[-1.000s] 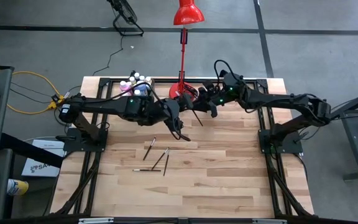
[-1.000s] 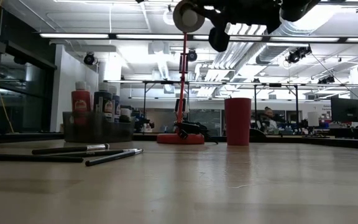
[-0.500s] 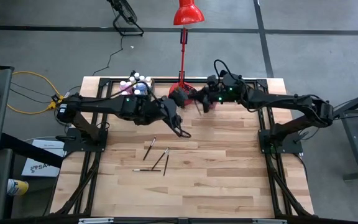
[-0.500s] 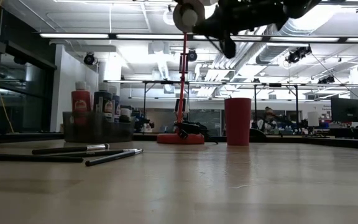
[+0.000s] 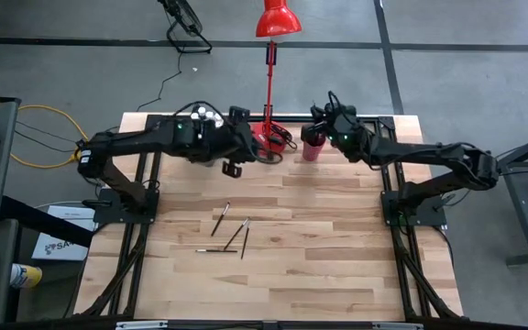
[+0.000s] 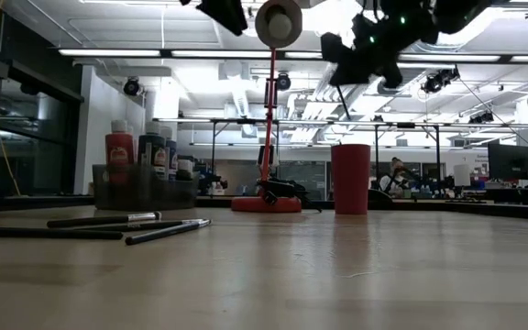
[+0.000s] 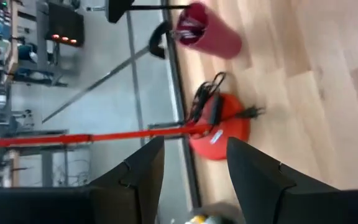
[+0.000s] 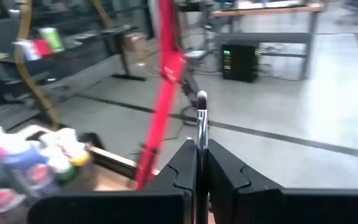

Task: Pick & Place Paint Supplies
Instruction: Put the paint brush into the cup

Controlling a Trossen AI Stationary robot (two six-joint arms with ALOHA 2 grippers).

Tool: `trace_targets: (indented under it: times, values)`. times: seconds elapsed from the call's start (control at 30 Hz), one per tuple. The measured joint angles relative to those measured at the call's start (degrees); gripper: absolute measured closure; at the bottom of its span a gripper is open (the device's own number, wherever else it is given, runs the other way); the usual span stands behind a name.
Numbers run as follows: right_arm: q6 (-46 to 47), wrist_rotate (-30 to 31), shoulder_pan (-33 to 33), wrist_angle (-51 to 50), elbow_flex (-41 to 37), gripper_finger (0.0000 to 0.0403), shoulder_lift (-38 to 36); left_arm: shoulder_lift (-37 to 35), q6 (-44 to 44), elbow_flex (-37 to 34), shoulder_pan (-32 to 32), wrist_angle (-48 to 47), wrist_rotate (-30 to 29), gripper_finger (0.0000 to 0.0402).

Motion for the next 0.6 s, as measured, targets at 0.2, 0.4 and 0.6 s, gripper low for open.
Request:
trace_targets:
  times: [0.2, 0.4, 0.6]
  values:
    - [1.0, 4.0, -0.2, 6.3, -5.6, 0.0391, 0.1, -3.8, -6.0, -15.2, -0.6, 11.0, 1.8, 0.0233]
    - [0.7, 4.2, -1.9, 8.6, -7.0, 0.0387, 1.7, -12.1, -17.8, -34.7, -0.6, 23.5, 4.0, 0.0233]
    - [1.7, 2.6, -2.7, 8.3, -7.2, 0.0388, 4.0, -21.6, -28.7, -49.3, -1.3, 29.4, 5.4, 0.0233]
